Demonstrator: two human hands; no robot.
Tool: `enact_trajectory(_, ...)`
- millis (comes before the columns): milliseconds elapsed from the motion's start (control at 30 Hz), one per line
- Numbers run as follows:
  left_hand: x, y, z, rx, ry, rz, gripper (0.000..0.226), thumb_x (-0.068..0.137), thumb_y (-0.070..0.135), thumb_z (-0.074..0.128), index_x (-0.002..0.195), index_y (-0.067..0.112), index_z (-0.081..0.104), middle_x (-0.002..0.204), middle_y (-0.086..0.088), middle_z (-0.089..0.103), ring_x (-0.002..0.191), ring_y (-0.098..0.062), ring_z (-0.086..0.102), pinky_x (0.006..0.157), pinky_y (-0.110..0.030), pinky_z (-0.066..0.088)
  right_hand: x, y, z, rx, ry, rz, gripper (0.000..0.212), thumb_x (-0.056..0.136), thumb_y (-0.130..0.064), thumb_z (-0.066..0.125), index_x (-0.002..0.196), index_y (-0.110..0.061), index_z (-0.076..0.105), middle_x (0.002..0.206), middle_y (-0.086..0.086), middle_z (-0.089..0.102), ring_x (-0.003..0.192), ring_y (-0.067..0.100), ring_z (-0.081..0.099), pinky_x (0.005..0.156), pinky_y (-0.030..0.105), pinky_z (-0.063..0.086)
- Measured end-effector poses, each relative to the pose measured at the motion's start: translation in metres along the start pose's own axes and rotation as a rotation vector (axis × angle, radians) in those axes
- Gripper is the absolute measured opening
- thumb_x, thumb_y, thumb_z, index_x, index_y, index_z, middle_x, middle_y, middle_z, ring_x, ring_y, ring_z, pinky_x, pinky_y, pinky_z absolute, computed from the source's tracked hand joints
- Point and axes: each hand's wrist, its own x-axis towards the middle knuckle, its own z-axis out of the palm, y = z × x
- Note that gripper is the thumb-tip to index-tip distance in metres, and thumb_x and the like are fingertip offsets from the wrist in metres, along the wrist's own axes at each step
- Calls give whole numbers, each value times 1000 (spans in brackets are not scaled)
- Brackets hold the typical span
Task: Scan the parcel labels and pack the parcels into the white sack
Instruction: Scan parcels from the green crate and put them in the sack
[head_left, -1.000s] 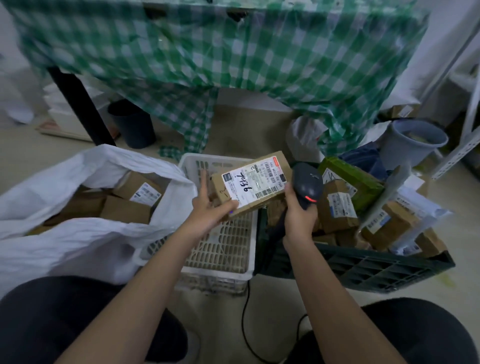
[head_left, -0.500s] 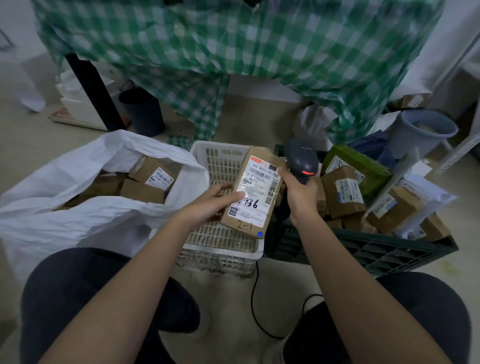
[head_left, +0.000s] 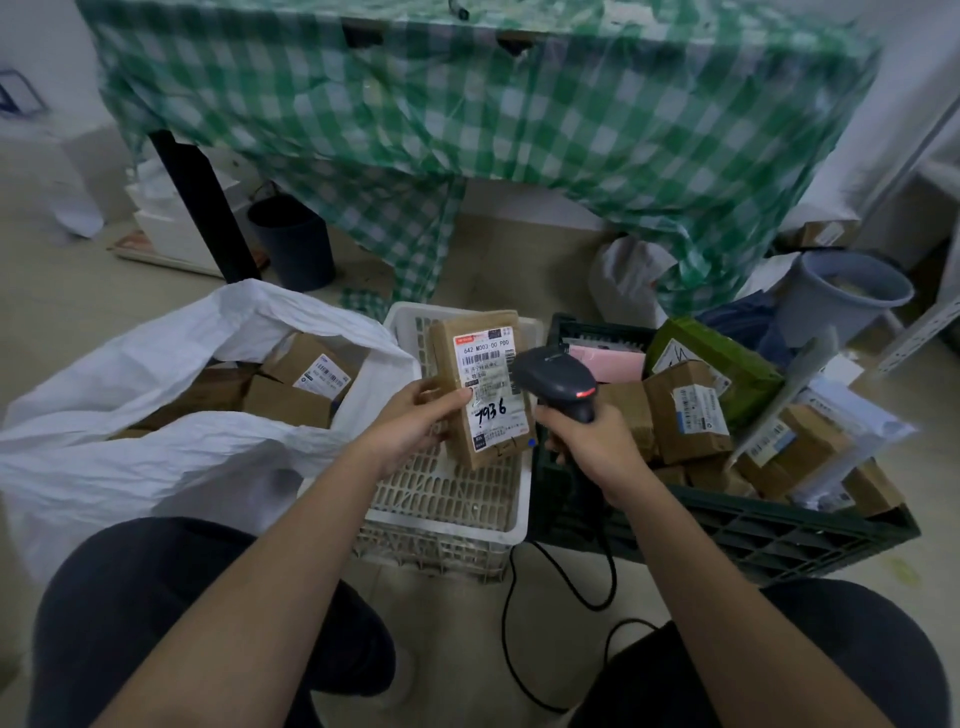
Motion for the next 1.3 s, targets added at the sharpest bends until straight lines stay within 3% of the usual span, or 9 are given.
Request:
enact_trajectory(133,4,0,3,-30,10,32,61,81,32,74,134,18,49,124,-2,64,110,-17,63,100,-40,49,-10,7,7,1,-90,-10,8,87,-17,71,92,-11,67,62,2,59,60,14,59,51,24,47)
enact_trajectory(467,5,-5,-4,-25,39,55,54,83,32,72,132,19,52,123,-2,64,107,-16,64,92,-33,53,-17,3,14,-71,-96,-38,17,88,-15,68,75,-5,64,57,8,60,43,5,54,46,17,43)
enact_trajectory(700,-4,-1,-17,2,61,59,52,82,36,73,128,22,53,124,0,63,111,-16,62,94,-34,51,-13,-1,19,-66,-97,-32,18,87,-15,68,70,-9,64,58,12,59,47,13,53,50,23,45)
enact_trajectory(800,-12,5,-30,23,106,76,48,83,36,72,124,22,53,121,2,63,109,-14,61,89,-29,50,-8,-4,30,40,-99,-11,14,85,-13,71,74,-7,64,58,10,56,53,18,53,54,30,45)
enact_trajectory(933,-20,16,-68,139,277,157,55,76,47,75,121,23,57,119,9,62,106,-13,60,99,-36,47,6,-8,55,122,-40,-8,13,87,-14,70,77,-8,63,59,7,57,53,17,53,56,31,46)
enact_trajectory(1067,-15,41,-123,432,480,236,87,61,71,74,132,29,48,131,1,51,115,-19,55,100,-44,47,29,-13,90,108,-39,17,9,87,-13,70,84,-8,63,62,10,58,55,19,55,57,33,46)
enact_trajectory(1167,-4,59,-163,820,624,299,83,79,60,66,142,16,36,137,-8,37,118,-27,47,98,-41,43,56,-20,126,41,-58,30,13,85,-13,70,77,-9,61,62,9,58,54,18,54,56,30,45)
enact_trajectory(1233,10,59,-184,1340,646,257,72,88,54,57,143,14,34,145,-11,35,128,-30,39,106,-45,34,79,-23,152,-2,-99,58,14,83,-14,72,76,-8,62,63,9,59,51,15,56,55,29,45)
enact_trajectory(1300,26,50,-200,1826,538,83,60,95,44,50,146,16,35,156,-13,22,145,-32,13,118,-52,7,101,-20,174,-34,-139,90,14,82,-15,74,77,-6,63,66,9,59,54,16,57,53,29,46)
